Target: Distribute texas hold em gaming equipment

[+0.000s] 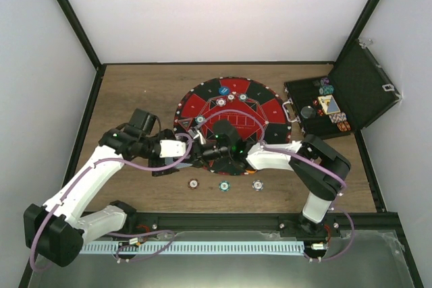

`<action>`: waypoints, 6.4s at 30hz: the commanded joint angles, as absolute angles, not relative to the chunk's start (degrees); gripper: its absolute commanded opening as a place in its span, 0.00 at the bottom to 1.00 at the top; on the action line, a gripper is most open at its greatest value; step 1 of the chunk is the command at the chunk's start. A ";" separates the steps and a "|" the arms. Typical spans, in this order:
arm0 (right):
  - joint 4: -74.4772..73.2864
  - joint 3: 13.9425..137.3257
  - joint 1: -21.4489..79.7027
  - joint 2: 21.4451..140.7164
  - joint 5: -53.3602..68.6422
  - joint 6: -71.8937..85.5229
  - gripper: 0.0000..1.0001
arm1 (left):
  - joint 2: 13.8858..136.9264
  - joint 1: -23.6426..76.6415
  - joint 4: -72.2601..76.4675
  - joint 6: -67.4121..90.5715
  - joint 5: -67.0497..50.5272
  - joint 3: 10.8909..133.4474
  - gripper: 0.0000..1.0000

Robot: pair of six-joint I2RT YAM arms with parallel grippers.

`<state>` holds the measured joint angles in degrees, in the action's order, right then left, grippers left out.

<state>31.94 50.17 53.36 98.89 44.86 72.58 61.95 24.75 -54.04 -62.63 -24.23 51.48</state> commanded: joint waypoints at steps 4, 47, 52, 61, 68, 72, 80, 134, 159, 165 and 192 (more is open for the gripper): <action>37.86 50.09 54.26 99.89 45.96 75.06 0.10 | 61.72 25.04 -55.59 -60.99 -31.58 54.62 1.00; 41.00 48.04 54.40 99.32 46.96 75.99 0.30 | 58.93 25.05 -56.84 -62.50 -29.58 51.01 0.04; 35.87 48.86 53.55 98.50 46.14 73.02 0.49 | 59.06 25.04 -57.46 -62.75 -29.15 51.42 0.04; 37.71 48.60 53.50 98.06 46.77 74.18 0.51 | 59.26 25.05 -56.40 -61.94 -29.01 51.35 0.04; 39.63 50.11 55.10 99.06 47.77 75.00 0.49 | 59.14 25.05 -55.40 -61.52 -28.49 50.93 0.04; 38.63 48.95 55.28 99.03 47.22 74.53 0.51 | 59.20 24.87 -56.30 -61.50 -27.94 51.16 0.04; 39.00 48.63 55.28 98.51 46.97 74.52 0.55 | 57.74 24.59 -56.03 -61.17 -28.70 49.31 0.04; 18.24 46.78 54.48 87.61 39.68 62.50 0.92 | 55.31 19.14 -58.40 -59.24 -28.80 48.98 0.04; 17.94 58.45 54.50 103.82 41.11 63.34 0.84 | 54.66 19.51 -60.15 -60.13 -30.94 50.66 0.04; 17.56 53.36 52.82 101.21 40.09 62.61 0.78 | 55.82 19.51 -59.98 -59.54 -31.72 51.45 0.04; 14.94 49.34 52.21 87.49 39.91 61.59 0.42 | 57.19 19.51 -54.27 -56.86 -26.98 48.67 0.04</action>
<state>16.69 48.90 52.58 88.77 40.45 62.41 56.90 19.49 -55.79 -57.36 -26.02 48.88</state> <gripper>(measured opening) 0.464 0.661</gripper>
